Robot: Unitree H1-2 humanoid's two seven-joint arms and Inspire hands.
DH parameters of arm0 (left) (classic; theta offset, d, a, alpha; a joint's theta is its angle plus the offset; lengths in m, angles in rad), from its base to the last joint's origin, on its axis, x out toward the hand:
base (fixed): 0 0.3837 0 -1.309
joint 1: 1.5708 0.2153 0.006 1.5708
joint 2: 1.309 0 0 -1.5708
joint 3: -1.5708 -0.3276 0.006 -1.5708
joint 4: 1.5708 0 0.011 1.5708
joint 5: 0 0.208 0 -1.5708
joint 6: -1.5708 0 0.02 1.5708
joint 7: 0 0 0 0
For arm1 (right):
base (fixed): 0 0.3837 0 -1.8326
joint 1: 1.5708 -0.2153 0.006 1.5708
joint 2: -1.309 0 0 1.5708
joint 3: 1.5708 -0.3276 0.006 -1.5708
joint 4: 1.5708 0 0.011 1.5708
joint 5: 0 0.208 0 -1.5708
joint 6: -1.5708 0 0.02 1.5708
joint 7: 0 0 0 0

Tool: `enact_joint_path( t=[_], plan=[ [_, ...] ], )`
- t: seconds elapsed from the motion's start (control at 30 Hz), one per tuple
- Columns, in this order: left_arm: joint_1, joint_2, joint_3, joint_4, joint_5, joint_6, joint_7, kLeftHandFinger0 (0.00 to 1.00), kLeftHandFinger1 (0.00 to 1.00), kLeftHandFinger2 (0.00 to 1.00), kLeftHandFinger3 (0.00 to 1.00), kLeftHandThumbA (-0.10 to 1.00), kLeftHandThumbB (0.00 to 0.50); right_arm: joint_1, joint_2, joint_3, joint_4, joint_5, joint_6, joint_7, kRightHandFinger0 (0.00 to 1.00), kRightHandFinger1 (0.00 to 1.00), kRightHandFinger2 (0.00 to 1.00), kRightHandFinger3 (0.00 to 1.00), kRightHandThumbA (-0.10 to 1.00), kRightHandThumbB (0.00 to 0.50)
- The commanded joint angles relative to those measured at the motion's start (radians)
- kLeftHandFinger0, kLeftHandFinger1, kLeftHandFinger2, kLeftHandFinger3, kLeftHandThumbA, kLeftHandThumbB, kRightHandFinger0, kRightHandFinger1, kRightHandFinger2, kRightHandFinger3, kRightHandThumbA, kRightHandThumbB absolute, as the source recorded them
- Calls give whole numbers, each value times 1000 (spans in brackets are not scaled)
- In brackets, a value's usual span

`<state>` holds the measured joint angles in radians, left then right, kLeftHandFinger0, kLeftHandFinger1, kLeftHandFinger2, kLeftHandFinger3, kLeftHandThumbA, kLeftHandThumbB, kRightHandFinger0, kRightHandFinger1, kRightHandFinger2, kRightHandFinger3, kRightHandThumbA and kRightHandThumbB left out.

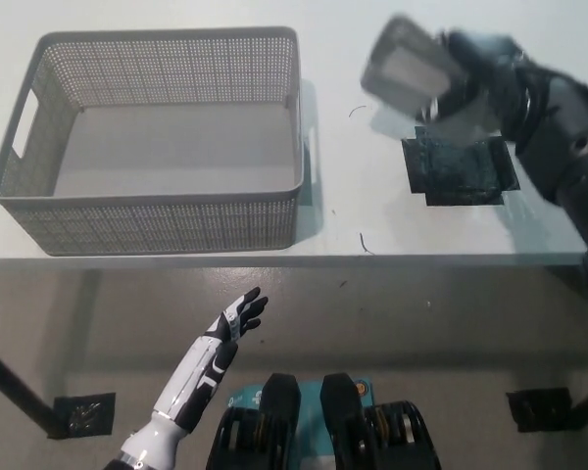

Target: Use the right hand to pick up a small rectangular container and put it into a bigger container on the left side

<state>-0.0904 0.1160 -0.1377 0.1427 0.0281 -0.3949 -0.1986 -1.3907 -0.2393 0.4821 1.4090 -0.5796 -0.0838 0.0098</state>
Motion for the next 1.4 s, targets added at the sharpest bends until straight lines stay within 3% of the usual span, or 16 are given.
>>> enact_joint_path(
  t=[0.0, 0.17, 0.27, 0.5, 0.63, 0.7, 0.73, 0.83, 0.93, 1.0, 1.13, 1.2, 1.23, 1.27, 1.33, 1.37],
  plan=[
    [-41, 21, 29, -11, 4, -16, 17, 1000, 1000, 1000, 1000, 1000, 343, -283, -71, -91, -166, 62, -185, -186, 0, 430, 753, 851, -100, 196],
    [-37, 19, 32, -7, 4, -22, 12, 1000, 1000, 1000, 1000, 1000, 335, -322, -30, -92, -283, 33, -156, -120, 0, 409, 785, 915, -100, 192],
    [-37, 14, 34, -3, 0, -21, 10, 1000, 1000, 1000, 1000, 1000, 336, -350, 10, -86, -322, 25, -111, -67, 24, 482, 897, 1000, -100, 162],
    [-41, 13, 30, 4, 1, -18, 0, 1000, 1000, 1000, 1000, 1000, 336, -433, 149, -30, -183, -11, -144, -92, 0, 439, 808, 1000, -100, 194],
    [-43, 17, 30, 0, 3, -12, -1, 1000, 1000, 1000, 1000, 1000, 343, -466, 225, -6, -108, -20, -101, -94, 2, 431, 870, 981, -100, 192],
    [-43, 16, 29, -6, 7, -4, -1, 1000, 1000, 1000, 1000, 1000, 349, -470, 264, 0, -68, -15, -118, -113, 0, 400, 804, 755, -100, 231],
    [-42, 17, 28, -9, 10, 2, -1, 1000, 1000, 1000, 1000, 1000, 358, -467, 280, 3, -51, -13, -127, -125, 0, 373, 771, 719, -100, 240],
    [-38, 21, 25, -19, 2, 13, -9, 1000, 1000, 1000, 1000, 1000, 361, -459, 334, -14, -13, 16, -91, -109, 0, 375, 783, 786, -100, 237],
    [-38, 20, 20, -18, 6, 16, -11, 1000, 1000, 1000, 1000, 1000, 370, -446, 367, -7, 9, 11, -43, -104, 0, 288, 651, 630, -100, 273],
    [-40, 21, 17, -15, 17, 8, -8, 1000, 1000, 1000, 1000, 1000, 368, -431, 382, -11, 17, 14, -35, -110, 0, 280, 643, 613, -100, 293],
    [-46, 28, 11, -17, 26, 14, -11, 1000, 1000, 1000, 1000, 1000, 362, -376, 413, 28, 35, -20, 5, -114, 0, 241, 659, 679, -100, 288],
    [-40, 31, 9, -26, 35, 26, -9, 1000, 1000, 1000, 1000, 1000, 374, -346, 420, 48, 38, -30, 17, -111, 0, 252, 625, 641, -100, 271],
    [-44, 32, 9, -22, 29, 29, -12, 1000, 1000, 1000, 1000, 1000, 381, -335, 422, 56, 40, -34, 24, -105, 22, 292, 668, 698, -100, 271],
    [-50, 34, 10, -14, 27, 23, -14, 1000, 1000, 1000, 1000, 1000, 382, -324, 423, 60, 41, -32, 28, -103, 18, 236, 514, 633, -100, 277],
    [-53, 37, 10, -12, 32, 18, -13, 1000, 1000, 1000, 1000, 1000, 383, -306, 427, 69, 43, -33, 37, -98, 120, 286, 499, 641, -100, 290],
    [-54, 37, 9, -13, 34, 18, -12, 1000, 1000, 1000, 1000, 1000, 382, -295, 430, 72, 44, -34, 41, -98, 24, 157, 346, 614, -100, 295]
  ],
)
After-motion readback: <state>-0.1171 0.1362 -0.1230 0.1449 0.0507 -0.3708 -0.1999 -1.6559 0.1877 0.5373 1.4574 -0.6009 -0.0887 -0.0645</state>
